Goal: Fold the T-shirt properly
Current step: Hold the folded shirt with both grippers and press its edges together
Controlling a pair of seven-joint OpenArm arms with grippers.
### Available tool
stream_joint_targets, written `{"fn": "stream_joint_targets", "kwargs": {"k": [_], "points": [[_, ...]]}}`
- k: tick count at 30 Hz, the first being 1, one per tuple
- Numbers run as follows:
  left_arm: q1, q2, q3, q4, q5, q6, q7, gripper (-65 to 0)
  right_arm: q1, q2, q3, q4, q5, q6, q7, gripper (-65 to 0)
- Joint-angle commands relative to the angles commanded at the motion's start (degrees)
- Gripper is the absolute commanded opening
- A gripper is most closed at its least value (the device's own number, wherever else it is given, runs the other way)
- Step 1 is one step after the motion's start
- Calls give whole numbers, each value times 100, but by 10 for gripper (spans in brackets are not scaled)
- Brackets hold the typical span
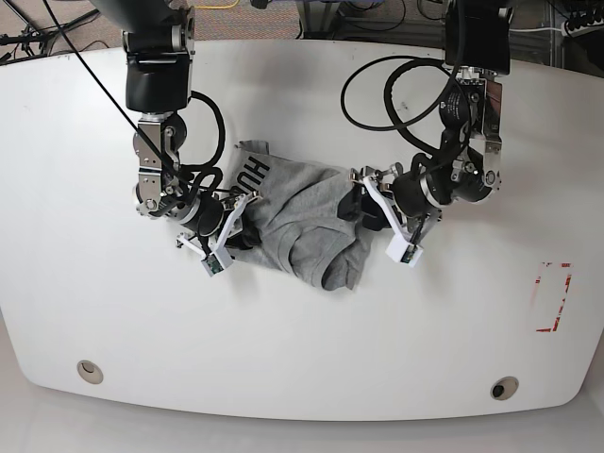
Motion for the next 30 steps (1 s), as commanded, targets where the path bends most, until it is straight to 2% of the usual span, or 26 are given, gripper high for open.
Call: {"fn": "stream_joint_targets", "kwargs": {"k": [3,7,12,19,22,27,30], "points": [[0,18,0,-114,0,0,-18,-279,0,0,0,0,0,0,0,-563],[-9,62,26,-316,-18,0,-18,-278,0,0,0,0,0,0,0,-563],[-35,299,26,-589,9,0,-18,-278,0,0,0,0,0,0,0,-563],[-35,352,35,-826,0,0,-26,-279,0,0,0,0,0,0,0,-563],[-35,352,35,-818,-26,-9,-26,-338,0,0,0,0,0,0,0,-563],[-53,352,35,-862,-26,-9,-264,-546,0,0,0,0,0,0,0,-563],[-97,352,53,-862,-26,-18,-334,-572,0,0,0,0,0,0,0,-563]]}}
